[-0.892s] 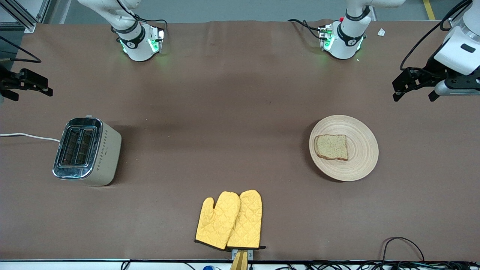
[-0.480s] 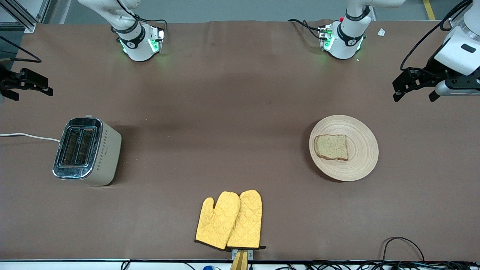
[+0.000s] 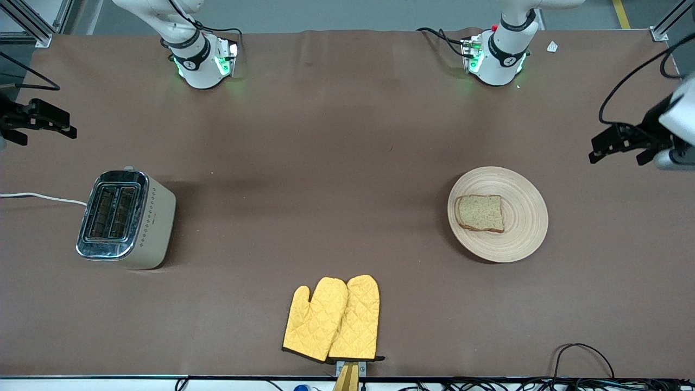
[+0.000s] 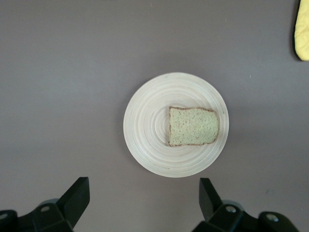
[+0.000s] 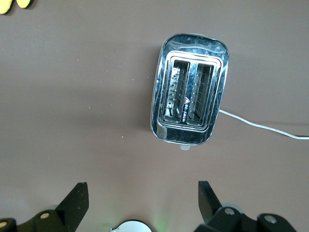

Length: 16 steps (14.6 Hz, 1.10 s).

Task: Move plate and put bread in toaster
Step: 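Lower the left gripper beside the rim of the wooden plate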

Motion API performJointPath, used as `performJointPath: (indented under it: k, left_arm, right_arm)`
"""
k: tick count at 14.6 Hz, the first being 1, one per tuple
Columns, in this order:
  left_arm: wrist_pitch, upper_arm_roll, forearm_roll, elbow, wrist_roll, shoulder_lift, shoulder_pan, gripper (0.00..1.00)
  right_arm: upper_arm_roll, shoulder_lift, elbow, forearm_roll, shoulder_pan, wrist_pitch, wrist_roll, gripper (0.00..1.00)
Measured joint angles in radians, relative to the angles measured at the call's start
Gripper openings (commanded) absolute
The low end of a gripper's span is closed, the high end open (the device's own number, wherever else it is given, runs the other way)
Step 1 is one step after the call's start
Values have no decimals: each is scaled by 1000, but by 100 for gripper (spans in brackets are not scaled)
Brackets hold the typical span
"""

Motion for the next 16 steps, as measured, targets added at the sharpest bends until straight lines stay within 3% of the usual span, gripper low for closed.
performJointPath:
  k: [4,9,12,15,16]
  left_arm:
    - [3,0,-251,-2,162,179,107,100]
    - [43,1,-527,4,558,484,265,100]
    - [49,-1,-621,50,733,645,312,100]
    - [49,-4,-652,80,787,718,315,99]
    - [48,-5,-659,84,791,726,314,92]
  right_arm:
    - [1,0,0,0,1,-1,0,100]
    - [1,0,1,0,1,-4,0,100]
    - [1,0,1,0,2,-5,0,100]
    - [2,0,1,1,3,-7,0,100]
    - [2,0,1,1,3,-7,0,100]
